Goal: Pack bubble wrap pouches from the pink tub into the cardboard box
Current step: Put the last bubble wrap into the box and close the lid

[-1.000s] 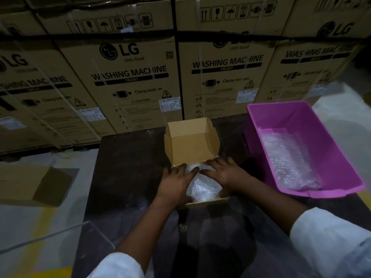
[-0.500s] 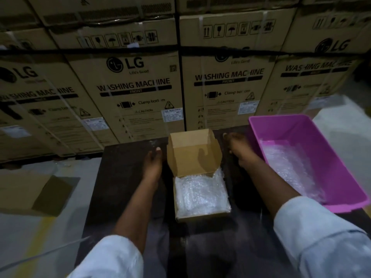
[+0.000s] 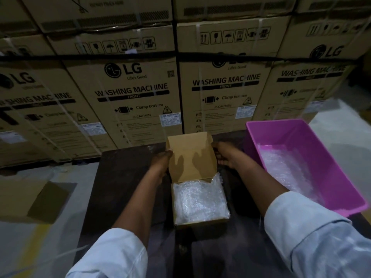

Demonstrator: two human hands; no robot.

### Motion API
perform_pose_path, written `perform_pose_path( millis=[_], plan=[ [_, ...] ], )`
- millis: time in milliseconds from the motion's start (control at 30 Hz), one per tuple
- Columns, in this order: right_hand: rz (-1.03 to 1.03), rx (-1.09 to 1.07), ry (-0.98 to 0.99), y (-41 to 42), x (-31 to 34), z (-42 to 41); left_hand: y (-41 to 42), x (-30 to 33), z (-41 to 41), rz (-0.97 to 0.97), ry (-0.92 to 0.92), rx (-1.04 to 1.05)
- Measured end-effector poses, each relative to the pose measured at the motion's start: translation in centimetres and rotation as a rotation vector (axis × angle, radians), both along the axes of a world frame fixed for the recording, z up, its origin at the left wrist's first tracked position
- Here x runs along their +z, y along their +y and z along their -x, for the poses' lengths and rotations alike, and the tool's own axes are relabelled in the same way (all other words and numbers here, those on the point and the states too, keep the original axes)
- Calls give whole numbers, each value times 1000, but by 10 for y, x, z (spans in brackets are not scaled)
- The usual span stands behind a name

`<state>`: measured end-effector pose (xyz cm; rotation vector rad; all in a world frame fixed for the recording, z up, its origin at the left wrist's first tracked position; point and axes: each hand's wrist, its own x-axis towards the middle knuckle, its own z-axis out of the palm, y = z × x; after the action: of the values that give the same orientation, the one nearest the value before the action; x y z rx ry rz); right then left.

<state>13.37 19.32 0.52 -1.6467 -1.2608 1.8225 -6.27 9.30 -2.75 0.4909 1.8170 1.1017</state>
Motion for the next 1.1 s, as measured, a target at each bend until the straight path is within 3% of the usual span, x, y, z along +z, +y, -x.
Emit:
perform_pose_path(
  millis=[333,500,600,1100],
  plan=[
    [-51,29,-75,-8,-26,-9,-4,-9,-12,-38,69,29],
    [-333,164,-410,-28,-45,-27,-33,-14,-31,-57,86,76],
    [-386,220,-550,-43,-60,-36,-51,-28,-36,-19,183,-9],
    [-456,259,-702,-75,-78,-33,-69,-39,-37,200,601,-216]
  ],
)
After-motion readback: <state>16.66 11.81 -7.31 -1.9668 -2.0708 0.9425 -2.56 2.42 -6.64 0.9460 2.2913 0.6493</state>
